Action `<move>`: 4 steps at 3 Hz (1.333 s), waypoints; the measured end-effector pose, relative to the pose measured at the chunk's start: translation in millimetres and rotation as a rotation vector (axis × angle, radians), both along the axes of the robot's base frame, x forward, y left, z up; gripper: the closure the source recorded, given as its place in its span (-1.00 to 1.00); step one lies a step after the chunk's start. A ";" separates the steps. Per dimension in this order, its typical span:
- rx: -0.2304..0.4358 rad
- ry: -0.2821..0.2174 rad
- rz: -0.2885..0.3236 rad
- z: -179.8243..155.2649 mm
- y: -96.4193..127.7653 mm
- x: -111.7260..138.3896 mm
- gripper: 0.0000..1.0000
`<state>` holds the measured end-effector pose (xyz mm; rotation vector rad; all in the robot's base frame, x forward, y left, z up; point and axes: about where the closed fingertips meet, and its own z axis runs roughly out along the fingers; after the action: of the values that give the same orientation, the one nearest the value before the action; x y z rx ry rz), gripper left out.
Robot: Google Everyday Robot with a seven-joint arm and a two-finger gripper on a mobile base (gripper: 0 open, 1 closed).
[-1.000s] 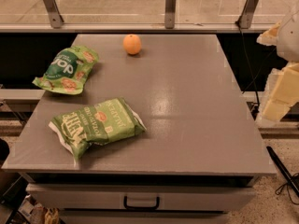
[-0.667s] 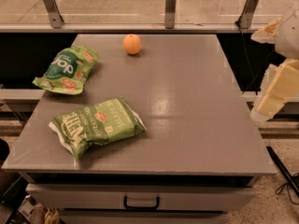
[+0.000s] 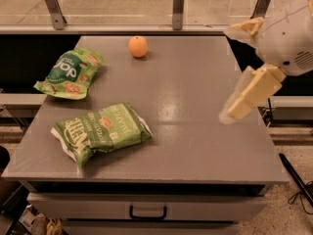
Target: Pick green jalapeno chip bag
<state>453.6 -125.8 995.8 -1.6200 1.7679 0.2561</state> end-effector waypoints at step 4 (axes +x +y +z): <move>0.135 0.000 0.176 -24.7 149.3 -13.6 -1.00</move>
Offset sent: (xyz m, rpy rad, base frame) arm -0.0145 0.1497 -0.0256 0.1221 -0.0059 0.1185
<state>440.0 23.4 971.1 -1.6783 1.5741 0.4483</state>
